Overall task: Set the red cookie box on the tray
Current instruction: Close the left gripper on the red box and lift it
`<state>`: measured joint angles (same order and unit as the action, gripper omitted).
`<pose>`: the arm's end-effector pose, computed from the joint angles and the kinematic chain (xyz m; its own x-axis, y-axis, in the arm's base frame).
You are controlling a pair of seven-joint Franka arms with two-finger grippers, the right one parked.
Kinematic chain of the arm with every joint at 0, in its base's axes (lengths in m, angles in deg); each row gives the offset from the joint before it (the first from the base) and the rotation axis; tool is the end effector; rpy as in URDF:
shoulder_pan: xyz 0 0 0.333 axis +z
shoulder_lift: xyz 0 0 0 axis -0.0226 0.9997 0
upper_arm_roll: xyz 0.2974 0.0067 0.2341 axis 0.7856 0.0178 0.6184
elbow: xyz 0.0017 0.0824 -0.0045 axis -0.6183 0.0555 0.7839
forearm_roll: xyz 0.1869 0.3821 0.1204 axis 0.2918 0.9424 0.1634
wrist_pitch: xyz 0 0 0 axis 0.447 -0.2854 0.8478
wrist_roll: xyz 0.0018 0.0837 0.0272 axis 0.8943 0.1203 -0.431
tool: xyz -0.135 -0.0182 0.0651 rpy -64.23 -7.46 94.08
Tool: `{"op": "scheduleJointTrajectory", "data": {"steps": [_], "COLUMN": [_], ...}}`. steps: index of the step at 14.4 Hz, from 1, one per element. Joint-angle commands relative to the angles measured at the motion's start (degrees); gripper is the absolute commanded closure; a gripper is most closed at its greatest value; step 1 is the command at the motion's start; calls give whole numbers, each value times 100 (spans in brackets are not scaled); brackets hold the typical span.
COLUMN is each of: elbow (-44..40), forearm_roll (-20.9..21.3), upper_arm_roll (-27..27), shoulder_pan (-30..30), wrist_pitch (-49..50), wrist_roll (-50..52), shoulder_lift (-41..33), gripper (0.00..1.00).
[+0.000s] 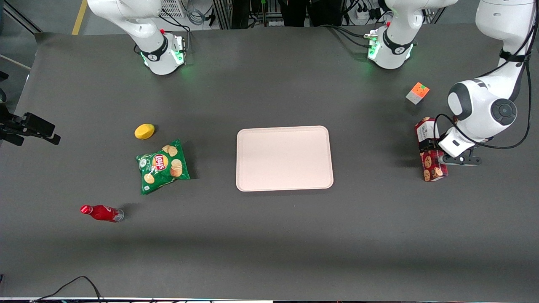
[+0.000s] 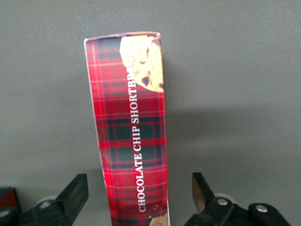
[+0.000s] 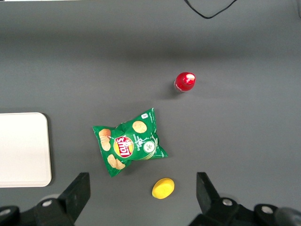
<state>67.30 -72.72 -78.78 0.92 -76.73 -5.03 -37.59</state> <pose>0.5293 0.0905 0.1857 0.9976 -0.0622 -0.0313 -0.0616 -0.9979 0.0175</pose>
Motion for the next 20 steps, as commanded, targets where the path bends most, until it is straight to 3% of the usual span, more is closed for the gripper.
{"op": "scheduleJointTrajectory", "data": {"steps": [1, 4, 5, 6, 7, 10, 13, 16, 18, 20], "elbow": [265, 293, 284, 275, 258, -197, -1574, -2972, -3756, -4005], "forearm_roll": [-218, -612, -640, -640, -640, -640, -465, 166, 291, 300], "upper_arm_roll": [-2, -2, -2, -11, -20, -55, -29, -116, -327, -328], "shoulder_pan": [-2, -19, -37, -54, -63, -89, -81, -107, -107, -116], "wrist_pitch": [-256, -231, -230, -230, -213, 223, 2442, 4343, 5328, 5614], "wrist_roll": [-141, -114, -114, -114, -97, 0, 79, 701, 1027, 1090], "shoulder_lift": [-128, -251, -251, -278, -347, -611, -814, -980, -981, -972], "gripper": [49, 70, 75, 87, 90, 90, 89, 89, 89, 88]}}
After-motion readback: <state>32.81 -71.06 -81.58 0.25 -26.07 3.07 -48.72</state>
